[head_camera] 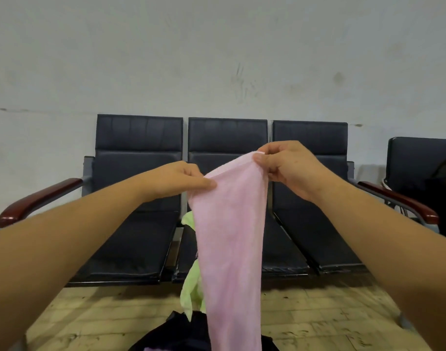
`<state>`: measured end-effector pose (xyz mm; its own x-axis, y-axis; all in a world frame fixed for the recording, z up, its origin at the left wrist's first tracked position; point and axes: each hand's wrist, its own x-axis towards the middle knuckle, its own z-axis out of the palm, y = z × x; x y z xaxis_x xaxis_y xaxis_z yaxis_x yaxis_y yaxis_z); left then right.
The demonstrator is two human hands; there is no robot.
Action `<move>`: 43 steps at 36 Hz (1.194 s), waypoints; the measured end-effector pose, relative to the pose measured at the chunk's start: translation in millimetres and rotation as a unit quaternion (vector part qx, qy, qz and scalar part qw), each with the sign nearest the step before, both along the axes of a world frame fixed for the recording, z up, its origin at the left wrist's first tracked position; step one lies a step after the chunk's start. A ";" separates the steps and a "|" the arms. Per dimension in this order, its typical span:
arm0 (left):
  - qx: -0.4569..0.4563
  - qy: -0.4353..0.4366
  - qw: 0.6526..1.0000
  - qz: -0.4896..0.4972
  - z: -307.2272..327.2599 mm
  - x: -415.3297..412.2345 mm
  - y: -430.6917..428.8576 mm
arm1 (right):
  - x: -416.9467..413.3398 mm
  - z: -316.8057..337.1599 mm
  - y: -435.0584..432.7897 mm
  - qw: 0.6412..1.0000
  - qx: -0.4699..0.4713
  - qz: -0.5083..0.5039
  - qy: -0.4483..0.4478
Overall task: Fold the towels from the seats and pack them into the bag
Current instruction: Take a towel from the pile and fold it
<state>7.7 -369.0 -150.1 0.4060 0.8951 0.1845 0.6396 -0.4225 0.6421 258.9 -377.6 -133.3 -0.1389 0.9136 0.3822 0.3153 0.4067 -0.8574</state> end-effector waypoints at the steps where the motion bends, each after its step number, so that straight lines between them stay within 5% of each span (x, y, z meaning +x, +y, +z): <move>1: 0.001 0.012 1.000 0.007 -0.7 -6.1 1.6 | 4.5 -1.7 1.0 1.000 -0.007 -0.007 -0.005; 8: -0.012 0.156 0.987 -0.024 -10.9 -17.5 6.4 | 7.6 -15.2 3.5 0.998 -0.016 -0.042 -0.050; 13: 0.138 0.271 0.951 0.054 13.1 -14.1 15.0 | 4.5 -0.5 12.8 0.994 0.004 -0.093 -0.065; 18: 0.307 -0.058 0.937 0.158 86.2 -3.1 9.5 | 0.9 60.1 21.1 0.978 0.114 -0.152 0.087; 23: 0.259 0.044 0.955 0.139 99.9 2.4 0.6 | -14.7 58.8 19.2 0.985 0.116 -0.125 0.030; 30: 0.119 -0.106 0.980 0.116 74.2 -21.3 -7.6 | -0.8 36.6 22.9 0.986 0.000 -0.049 0.159; 37: 0.080 -0.271 0.956 0.075 61.2 -19.3 -6.8 | -10.6 41.9 20.1 0.960 -0.064 0.039 0.269; 40: 0.086 -0.296 0.949 0.066 53.3 -22.0 -0.2 | -12.1 38.9 22.8 0.966 -0.136 0.025 0.218; 43: 0.091 -0.202 0.970 0.103 41.2 -26.1 3.1 | -14.5 30.0 21.2 0.980 -0.141 0.003 0.140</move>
<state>-18.5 -365.9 -108.9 0.0829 0.8872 0.4538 0.4347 -0.4420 0.7847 244.4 -356.4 -103.3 -0.0710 0.9878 0.1386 0.0490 0.1422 -0.9886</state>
